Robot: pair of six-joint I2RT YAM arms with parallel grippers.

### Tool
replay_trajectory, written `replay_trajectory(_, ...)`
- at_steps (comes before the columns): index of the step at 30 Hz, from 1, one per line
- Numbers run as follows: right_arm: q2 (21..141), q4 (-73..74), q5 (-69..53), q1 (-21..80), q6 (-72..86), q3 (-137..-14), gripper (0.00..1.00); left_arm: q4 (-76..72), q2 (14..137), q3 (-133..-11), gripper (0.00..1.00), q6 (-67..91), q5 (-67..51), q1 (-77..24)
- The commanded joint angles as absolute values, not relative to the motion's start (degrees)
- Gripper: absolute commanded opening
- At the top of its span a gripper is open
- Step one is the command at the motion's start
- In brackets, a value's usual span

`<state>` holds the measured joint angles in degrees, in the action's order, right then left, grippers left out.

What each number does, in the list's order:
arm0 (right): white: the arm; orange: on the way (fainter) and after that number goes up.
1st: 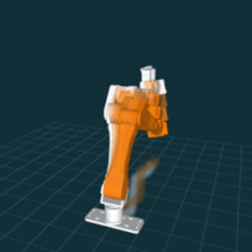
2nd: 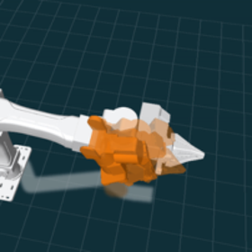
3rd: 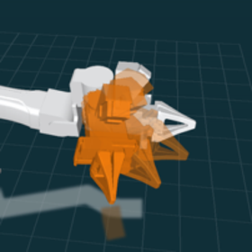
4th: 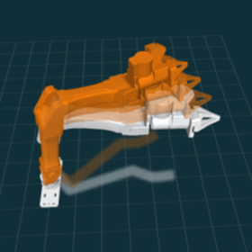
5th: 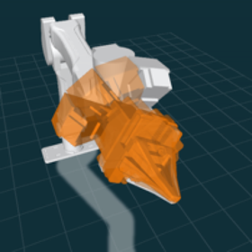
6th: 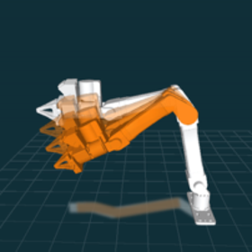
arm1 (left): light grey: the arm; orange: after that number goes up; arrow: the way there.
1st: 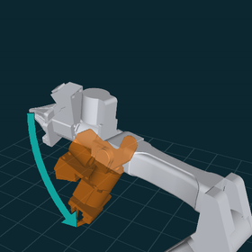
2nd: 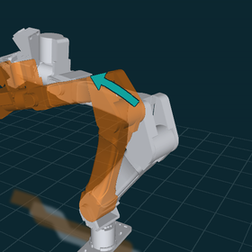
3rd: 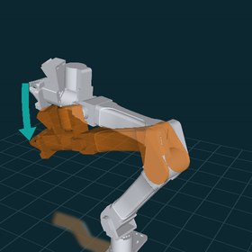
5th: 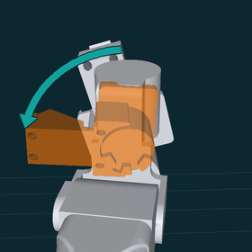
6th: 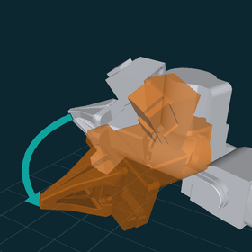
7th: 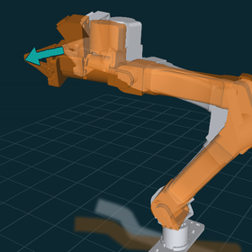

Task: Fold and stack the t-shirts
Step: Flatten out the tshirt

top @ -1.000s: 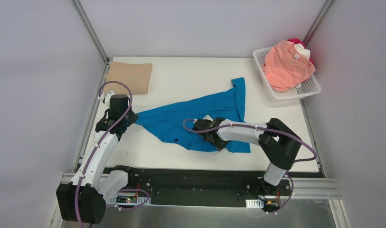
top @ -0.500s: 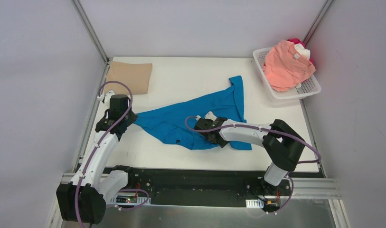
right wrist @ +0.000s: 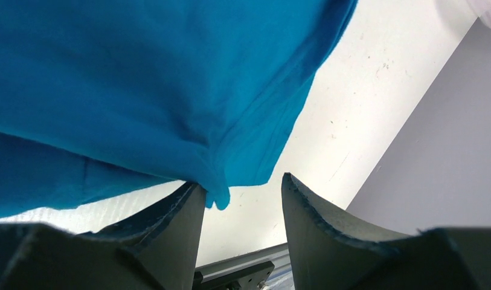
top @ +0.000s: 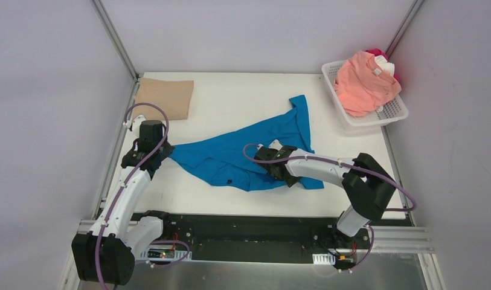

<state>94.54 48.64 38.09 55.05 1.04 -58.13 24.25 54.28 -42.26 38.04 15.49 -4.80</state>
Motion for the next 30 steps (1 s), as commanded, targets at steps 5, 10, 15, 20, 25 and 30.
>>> replay_trajectory(5,92.14,52.32,38.35,51.29,1.66,-58.0,0.49,23.89,53.26,-42.67,0.0,36.82,18.98,-4.57)
replay_trajectory(10,93.45,53.73,35.97,50.03,1.17,-58.65,0.49,24.24,53.24,-42.8,0.0,36.78,20.35,-4.57)
replay_trajectory(15,90.61,51.36,23.07,50.83,-1.23,-61.78,0.48,24.17,54.0,-43.72,0.0,36.91,19.16,-4.57)
replay_trajectory(20,89.38,41.75,9.71,54.73,-3.92,-62.97,0.48,24.17,53.86,-43.46,0.0,37.09,18.77,-4.57)
replay_trajectory(25,98.01,38.49,14.5,57.09,-5.78,-68.02,0.48,24.17,54.03,-43.41,0.0,37.0,18.42,-4.57)
replay_trajectory(30,103.05,37.21,22.9,57.07,-6.2,-69.89,0.48,24.17,54.01,-43.24,0.0,37.09,18.28,-4.57)
